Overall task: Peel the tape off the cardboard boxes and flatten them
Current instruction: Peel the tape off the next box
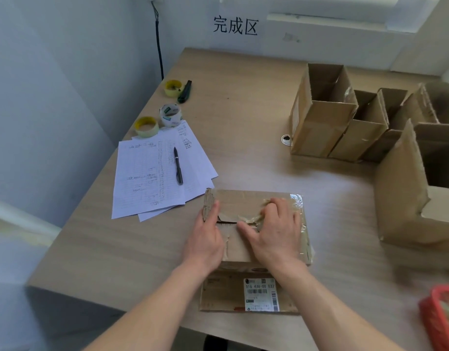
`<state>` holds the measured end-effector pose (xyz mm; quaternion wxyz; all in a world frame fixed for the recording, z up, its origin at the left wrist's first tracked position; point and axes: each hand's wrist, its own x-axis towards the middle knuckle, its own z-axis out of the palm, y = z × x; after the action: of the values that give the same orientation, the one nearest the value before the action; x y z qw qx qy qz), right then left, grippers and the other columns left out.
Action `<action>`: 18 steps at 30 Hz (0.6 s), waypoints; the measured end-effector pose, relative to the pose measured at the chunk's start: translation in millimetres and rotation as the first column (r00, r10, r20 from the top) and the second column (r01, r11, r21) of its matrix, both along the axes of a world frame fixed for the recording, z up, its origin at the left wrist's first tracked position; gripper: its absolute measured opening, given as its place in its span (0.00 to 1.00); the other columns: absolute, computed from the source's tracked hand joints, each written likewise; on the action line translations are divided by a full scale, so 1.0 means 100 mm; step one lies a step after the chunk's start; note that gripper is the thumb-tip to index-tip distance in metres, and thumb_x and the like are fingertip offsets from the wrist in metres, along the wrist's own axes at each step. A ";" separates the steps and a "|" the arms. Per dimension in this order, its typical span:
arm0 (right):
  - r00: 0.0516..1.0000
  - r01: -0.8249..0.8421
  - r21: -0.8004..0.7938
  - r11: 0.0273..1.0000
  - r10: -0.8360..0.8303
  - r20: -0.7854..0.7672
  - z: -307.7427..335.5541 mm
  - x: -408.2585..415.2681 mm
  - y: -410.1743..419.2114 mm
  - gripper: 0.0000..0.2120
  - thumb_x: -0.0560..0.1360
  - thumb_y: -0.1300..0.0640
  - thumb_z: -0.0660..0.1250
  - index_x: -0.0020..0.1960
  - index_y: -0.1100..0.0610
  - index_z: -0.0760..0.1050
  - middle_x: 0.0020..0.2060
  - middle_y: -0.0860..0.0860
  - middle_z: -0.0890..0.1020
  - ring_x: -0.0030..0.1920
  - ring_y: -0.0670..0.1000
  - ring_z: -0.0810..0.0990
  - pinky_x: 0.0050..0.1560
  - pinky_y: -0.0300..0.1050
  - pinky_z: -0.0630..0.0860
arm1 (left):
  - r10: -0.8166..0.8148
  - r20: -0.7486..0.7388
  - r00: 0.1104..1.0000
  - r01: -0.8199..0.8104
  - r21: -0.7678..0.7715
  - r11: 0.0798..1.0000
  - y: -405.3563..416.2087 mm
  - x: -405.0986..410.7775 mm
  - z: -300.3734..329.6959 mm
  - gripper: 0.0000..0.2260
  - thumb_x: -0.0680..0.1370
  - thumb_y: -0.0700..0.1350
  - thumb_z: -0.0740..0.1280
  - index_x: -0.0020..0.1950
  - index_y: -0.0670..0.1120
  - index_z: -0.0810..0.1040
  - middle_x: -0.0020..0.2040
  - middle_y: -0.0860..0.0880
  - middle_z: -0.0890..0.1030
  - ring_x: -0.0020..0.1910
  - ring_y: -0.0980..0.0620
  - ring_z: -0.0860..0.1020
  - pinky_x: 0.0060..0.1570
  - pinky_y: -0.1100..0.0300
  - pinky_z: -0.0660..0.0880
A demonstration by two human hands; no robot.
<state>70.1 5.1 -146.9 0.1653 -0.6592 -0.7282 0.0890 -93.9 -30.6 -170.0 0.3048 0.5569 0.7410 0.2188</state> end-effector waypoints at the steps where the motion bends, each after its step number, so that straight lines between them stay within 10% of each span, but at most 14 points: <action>1: 1.000 -0.016 0.028 0.999 0.017 -0.020 -0.01 0.03 0.03 0.21 0.70 0.37 0.72 0.45 0.55 0.74 0.54 0.49 0.76 0.57 0.54 0.73 0.59 0.53 0.67 | 0.001 -0.001 1.000 -0.001 0.003 1.000 0.00 0.00 0.00 0.27 0.83 0.44 0.52 0.80 0.61 0.52 0.80 0.53 0.56 0.75 0.50 0.64 0.68 0.55 0.67; 6: 0.931 0.140 0.105 0.985 -0.094 -0.353 -0.06 0.55 0.07 0.06 0.72 0.62 0.74 0.40 0.58 0.78 0.50 0.54 0.83 0.51 0.59 0.79 0.52 0.46 0.69 | -0.010 0.004 1.000 0.010 -0.010 1.000 -0.02 -0.01 0.00 0.27 0.83 0.45 0.50 0.80 0.62 0.50 0.81 0.54 0.54 0.75 0.50 0.64 0.67 0.55 0.67; 13: 0.877 0.299 0.141 0.944 -0.214 -0.430 -0.07 0.61 0.03 0.09 0.74 0.65 0.72 0.53 0.57 0.83 0.41 0.53 0.81 0.40 0.54 0.78 0.45 0.44 0.70 | -0.004 0.020 1.000 0.004 -0.006 1.000 -0.04 -0.05 -0.04 0.27 0.83 0.45 0.50 0.79 0.65 0.49 0.81 0.55 0.55 0.74 0.50 0.66 0.66 0.58 0.66; 18: 0.747 0.380 0.022 0.925 -0.293 -0.596 -0.13 0.61 0.02 0.09 0.80 0.58 0.67 0.41 0.56 0.79 0.36 0.52 0.80 0.39 0.54 0.77 0.41 0.45 0.68 | -0.035 0.025 0.999 0.035 -0.015 0.999 0.00 -0.06 -0.03 0.27 0.83 0.44 0.51 0.80 0.63 0.50 0.81 0.53 0.55 0.75 0.50 0.65 0.69 0.57 0.64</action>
<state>130.7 6.9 -159.5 0.4399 -0.7070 -0.5152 0.2032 -99.6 -30.9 -172.8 0.3221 0.5646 0.7290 0.2145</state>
